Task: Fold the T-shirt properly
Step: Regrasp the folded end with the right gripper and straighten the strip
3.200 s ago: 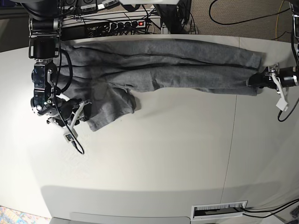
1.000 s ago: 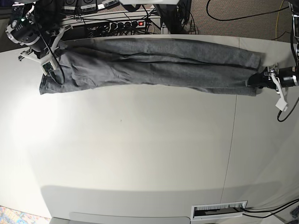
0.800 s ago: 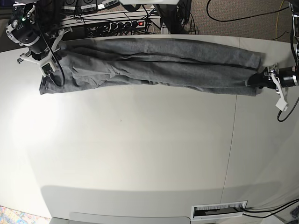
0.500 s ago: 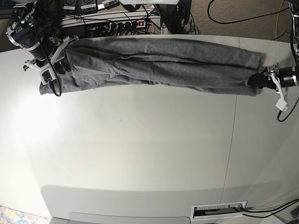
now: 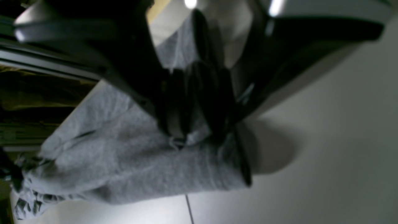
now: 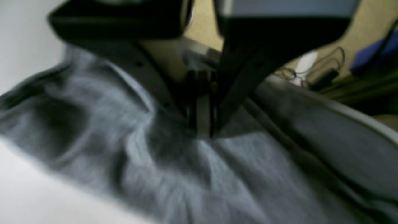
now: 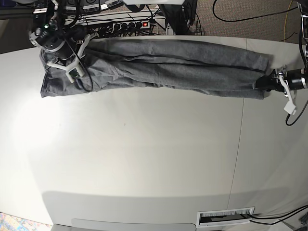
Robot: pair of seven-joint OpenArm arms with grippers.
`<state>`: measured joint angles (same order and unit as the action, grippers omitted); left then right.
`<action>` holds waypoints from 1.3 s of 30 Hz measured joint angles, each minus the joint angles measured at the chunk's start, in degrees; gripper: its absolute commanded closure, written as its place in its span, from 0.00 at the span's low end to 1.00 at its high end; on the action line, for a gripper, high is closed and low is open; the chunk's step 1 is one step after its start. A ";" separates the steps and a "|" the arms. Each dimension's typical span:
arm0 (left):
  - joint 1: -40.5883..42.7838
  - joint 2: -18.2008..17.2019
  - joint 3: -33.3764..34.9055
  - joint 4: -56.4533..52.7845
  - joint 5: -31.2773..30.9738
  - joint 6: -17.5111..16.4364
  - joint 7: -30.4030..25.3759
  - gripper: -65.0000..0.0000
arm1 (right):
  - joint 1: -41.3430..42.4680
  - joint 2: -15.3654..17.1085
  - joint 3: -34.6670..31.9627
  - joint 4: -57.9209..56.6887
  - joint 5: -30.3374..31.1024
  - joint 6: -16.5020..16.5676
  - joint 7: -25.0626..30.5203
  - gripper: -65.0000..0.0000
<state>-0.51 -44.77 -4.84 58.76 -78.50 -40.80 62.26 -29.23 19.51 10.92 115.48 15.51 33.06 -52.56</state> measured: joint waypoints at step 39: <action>0.50 -3.98 0.66 0.76 -5.81 0.68 9.05 0.56 | 14.62 0.13 -3.61 -15.78 -0.07 0.24 5.81 1.00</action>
<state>-0.01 -48.75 -4.19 59.53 -84.31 -40.12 71.31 -14.61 19.64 7.31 99.70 15.44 33.30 -46.74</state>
